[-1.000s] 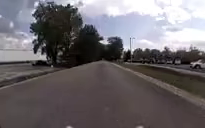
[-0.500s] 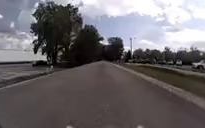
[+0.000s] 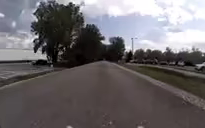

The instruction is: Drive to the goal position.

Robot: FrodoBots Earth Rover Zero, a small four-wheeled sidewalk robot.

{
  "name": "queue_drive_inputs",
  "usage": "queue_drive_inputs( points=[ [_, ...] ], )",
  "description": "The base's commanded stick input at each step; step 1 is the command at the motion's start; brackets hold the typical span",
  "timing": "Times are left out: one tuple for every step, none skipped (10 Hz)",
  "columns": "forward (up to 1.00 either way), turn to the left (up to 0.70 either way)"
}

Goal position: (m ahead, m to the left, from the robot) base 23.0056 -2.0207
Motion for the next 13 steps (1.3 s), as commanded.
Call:
queue_drive_inputs(
  points=[
    [0.70, 0.00],
    [0.70, 0.00],
    [0.70, 0.00],
    [0.70, 0.00],
    [0.70, 0.00],
    [0.70, 0.00],
    [0.70, 0.00],
    [0.70, 0.00],
    [0.70, 0.00],
    [0.70, 0.00],
    [0.70, 0.00],
    [0.70, 0.00],
    [0.70, 0.00]
  ],
)
